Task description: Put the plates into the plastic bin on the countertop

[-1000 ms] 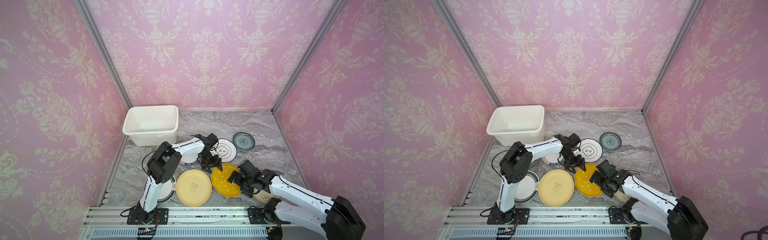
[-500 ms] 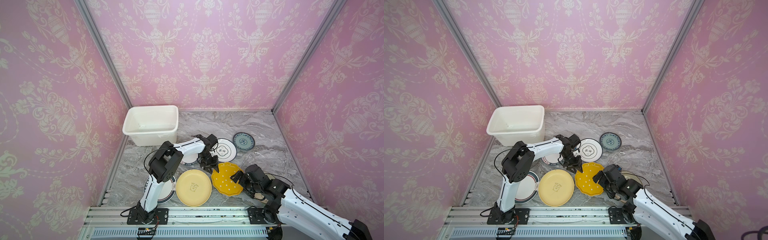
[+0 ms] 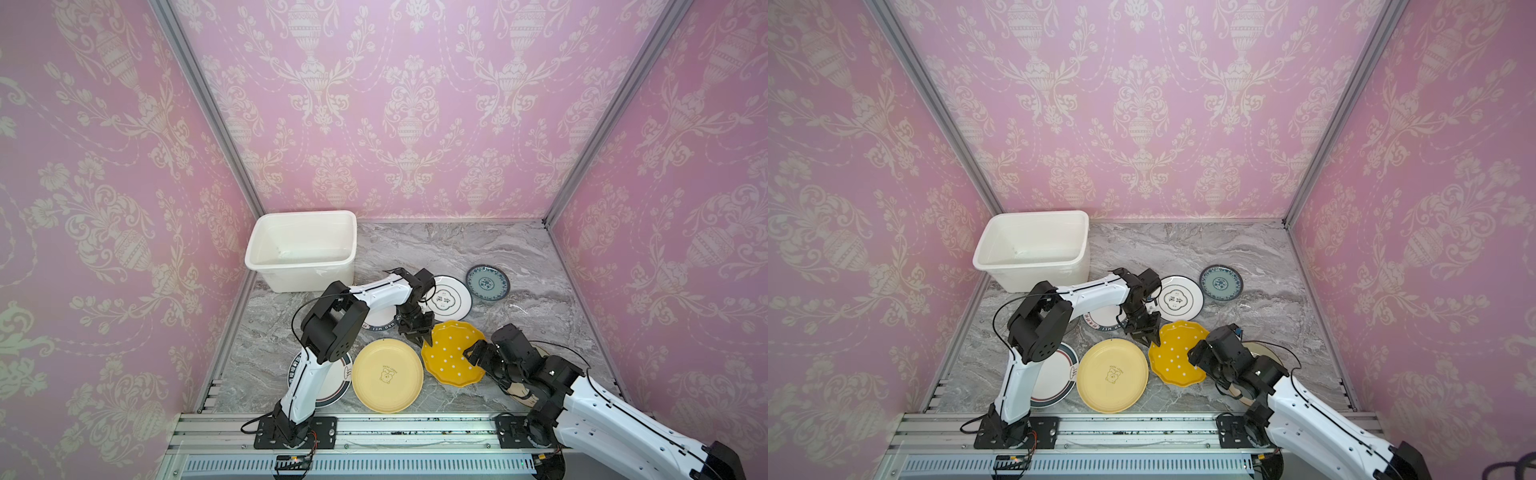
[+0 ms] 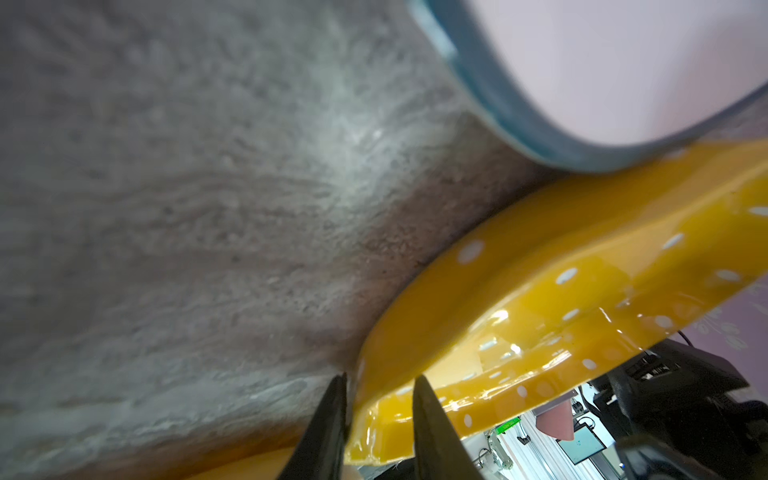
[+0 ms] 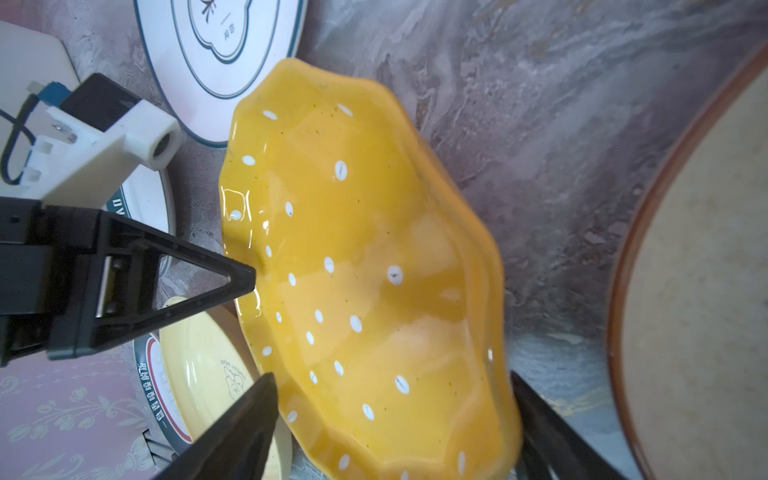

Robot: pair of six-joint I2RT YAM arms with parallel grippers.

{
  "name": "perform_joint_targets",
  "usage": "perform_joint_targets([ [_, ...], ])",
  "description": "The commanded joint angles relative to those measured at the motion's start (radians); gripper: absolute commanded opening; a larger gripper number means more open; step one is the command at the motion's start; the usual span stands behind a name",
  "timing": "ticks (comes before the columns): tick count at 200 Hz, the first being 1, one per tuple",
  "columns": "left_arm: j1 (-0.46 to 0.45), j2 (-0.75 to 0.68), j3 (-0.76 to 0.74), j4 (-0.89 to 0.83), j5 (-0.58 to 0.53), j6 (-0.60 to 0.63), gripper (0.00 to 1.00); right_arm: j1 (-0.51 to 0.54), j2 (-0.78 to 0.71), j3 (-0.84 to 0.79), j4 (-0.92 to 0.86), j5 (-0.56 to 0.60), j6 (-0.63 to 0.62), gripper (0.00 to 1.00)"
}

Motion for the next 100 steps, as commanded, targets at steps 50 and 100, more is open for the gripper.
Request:
perform_joint_targets([
  [50,-0.033,0.017,0.052,0.013,0.074,0.029,0.29,0.04,0.018,0.073,0.239,-0.042,-0.045,0.72],
  [100,-0.035,0.017,0.052,0.012,0.077,0.031,0.29,0.059,0.044,0.086,0.235,-0.023,-0.056,0.63],
])
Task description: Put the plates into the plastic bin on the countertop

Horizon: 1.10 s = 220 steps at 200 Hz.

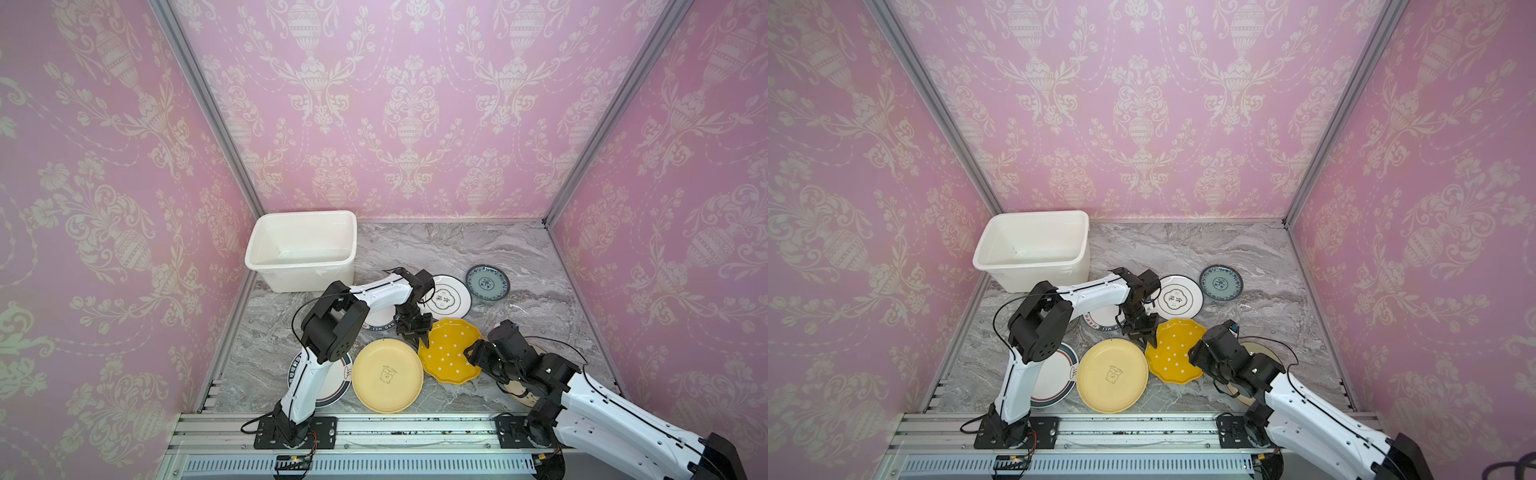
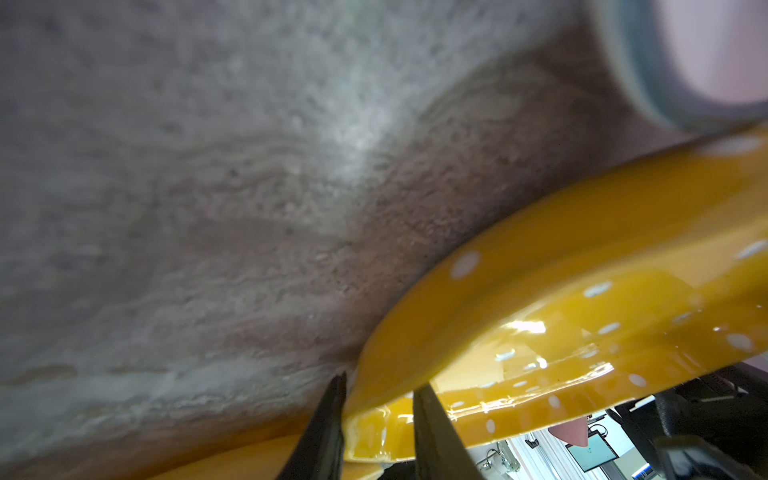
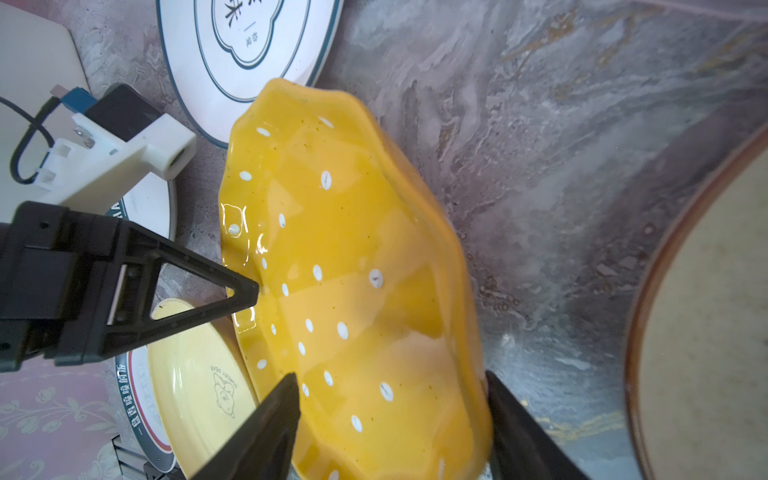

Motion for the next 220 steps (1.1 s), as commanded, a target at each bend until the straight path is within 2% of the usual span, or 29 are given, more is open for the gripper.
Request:
perform_joint_targets([
  [1,-0.034,0.017,0.049,0.058,0.104,0.017,0.29,0.029,0.001,0.077,0.209,-0.072,-0.02,0.63],
  [83,-0.037,0.019,0.049,0.06,0.108,0.02,0.29,0.039,0.01,0.108,0.119,-0.03,-0.02,0.32],
  [154,-0.037,0.019,0.049,0.062,0.111,0.021,0.31,0.041,0.035,0.153,0.027,0.015,-0.024,0.15],
  [220,-0.036,-0.019,0.05,0.076,0.103,0.026,0.5,0.042,-0.036,0.216,-0.117,0.105,-0.044,0.0],
])
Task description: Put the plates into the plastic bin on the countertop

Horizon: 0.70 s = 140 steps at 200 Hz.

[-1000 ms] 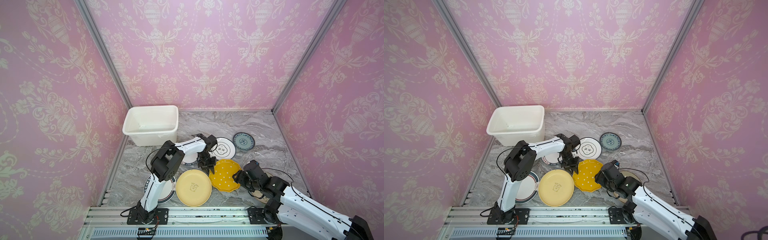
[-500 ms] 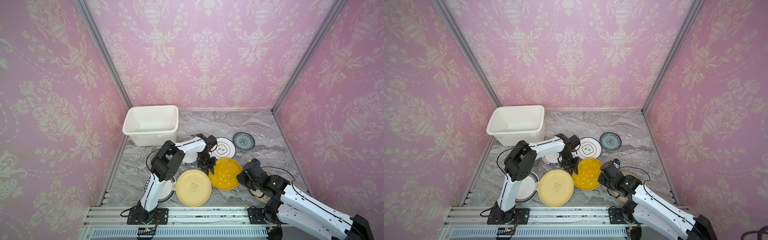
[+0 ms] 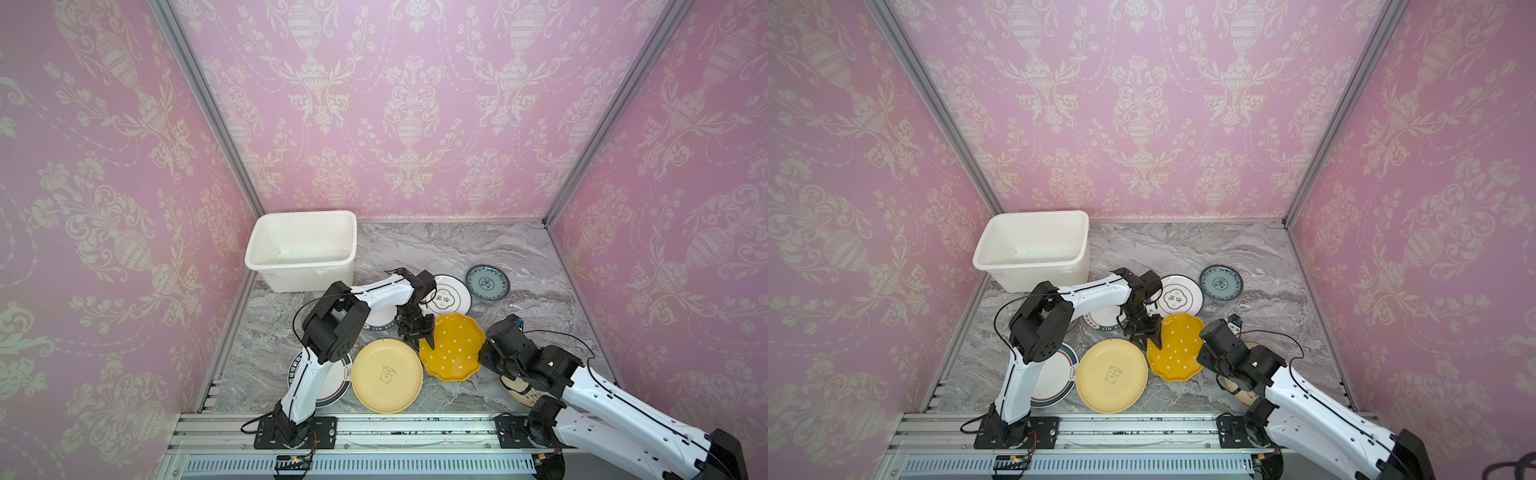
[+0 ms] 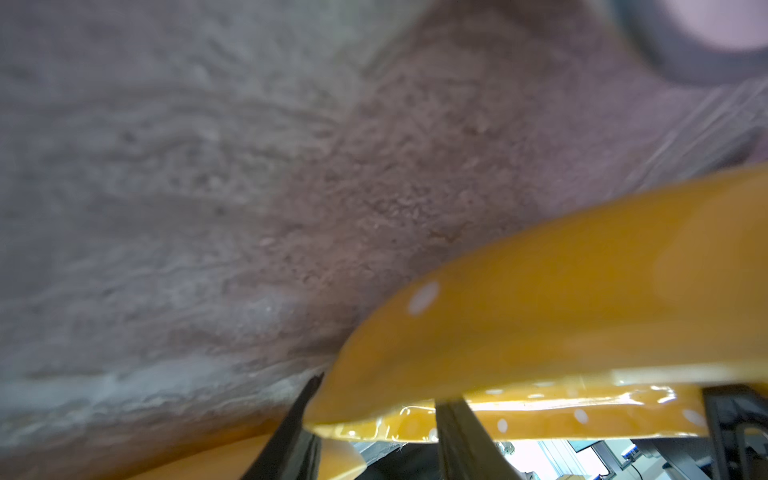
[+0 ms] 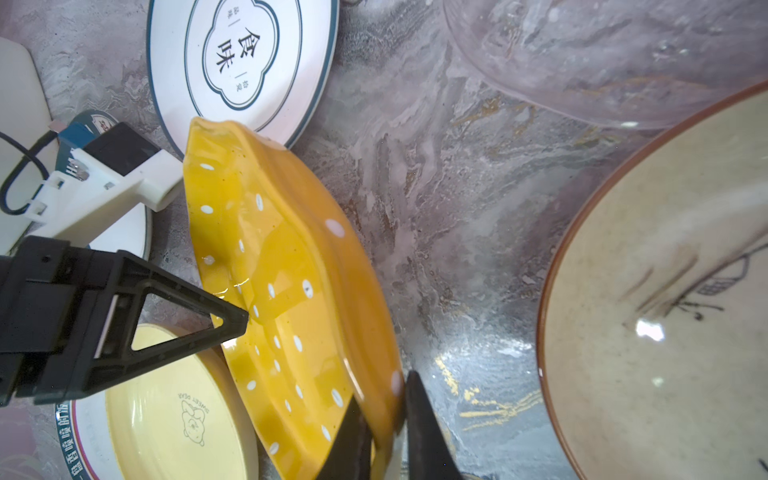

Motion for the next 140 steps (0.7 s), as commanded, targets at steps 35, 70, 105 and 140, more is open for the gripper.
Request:
perform_joint_targets([
  [35,-0.015,-0.059,0.027,0.084,0.042,0.019,0.57,0.019,-0.105,0.123,0.003,0.013,-0.03,0.0],
  [70,0.005,-0.089,-0.008,0.124,0.053,0.008,0.63,0.018,-0.137,0.159,-0.041,0.041,-0.041,0.0],
  [105,0.03,-0.123,-0.032,0.159,0.086,0.026,0.67,0.014,-0.132,0.202,-0.072,0.044,-0.059,0.0],
  [140,0.049,-0.163,-0.054,0.198,0.123,0.042,0.65,-0.002,-0.132,0.239,-0.06,0.029,-0.063,0.0],
])
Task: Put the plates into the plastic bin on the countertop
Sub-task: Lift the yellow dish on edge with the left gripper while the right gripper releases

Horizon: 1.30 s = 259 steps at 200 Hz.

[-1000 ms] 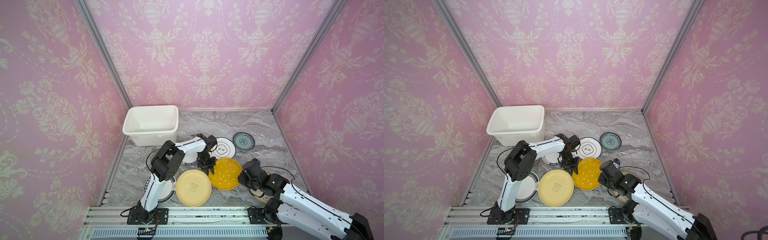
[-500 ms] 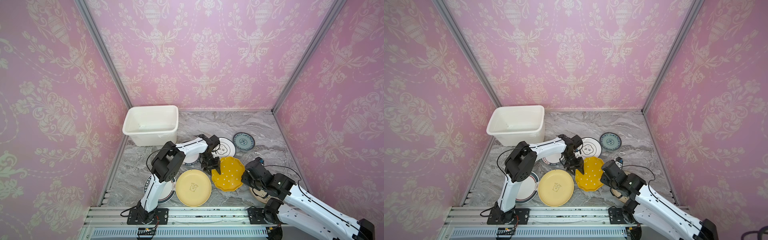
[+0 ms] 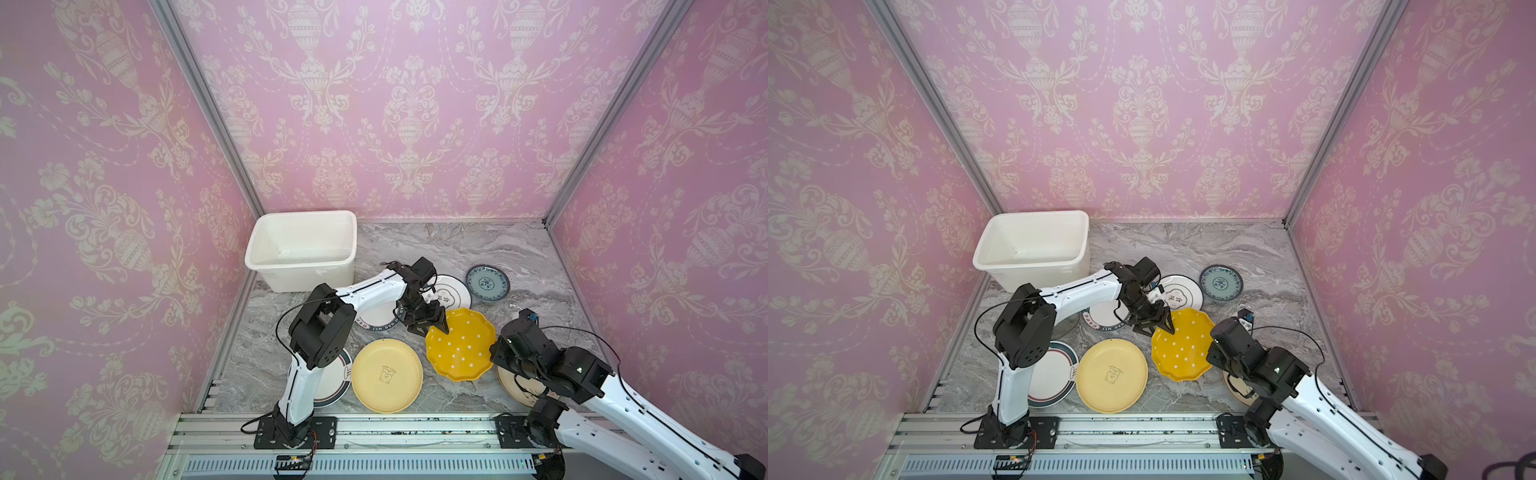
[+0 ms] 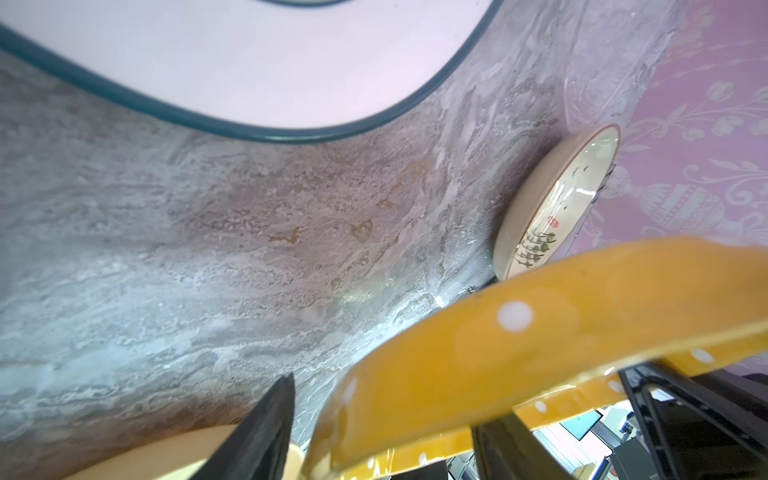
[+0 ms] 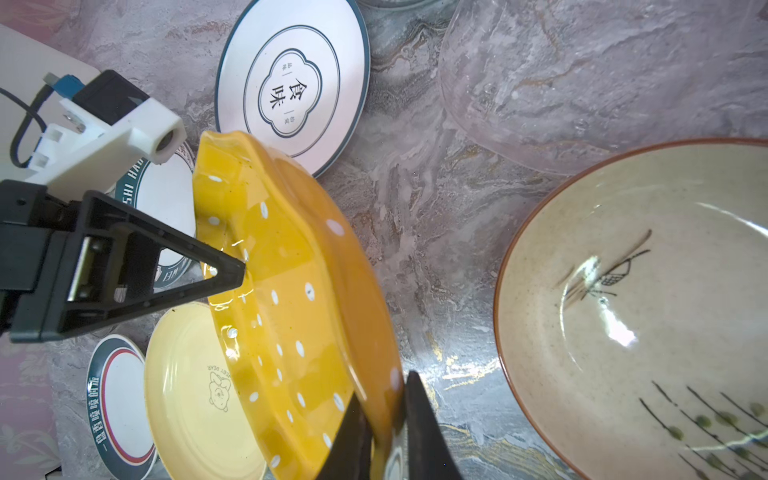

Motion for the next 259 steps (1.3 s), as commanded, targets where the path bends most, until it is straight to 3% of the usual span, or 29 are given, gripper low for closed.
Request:
perform_joint_targets([
  [1,0.015,-0.049,-0.032,0.048,0.036,0.03,0.65,-0.008,-0.027,0.089,0.135,-0.02,-0.008,0.0],
  [122,0.05,-0.244,-0.222,0.338,0.215,-0.053,0.52,-0.147,0.022,0.099,0.262,-0.208,-0.008,0.0],
  [240,0.05,-0.329,-0.3,0.448,0.238,-0.172,0.14,-0.175,0.081,0.131,0.273,-0.229,-0.045,0.0],
  [259,0.051,-0.343,-0.306,0.458,0.216,-0.192,0.04,-0.18,0.087,0.142,0.262,-0.228,-0.052,0.18],
])
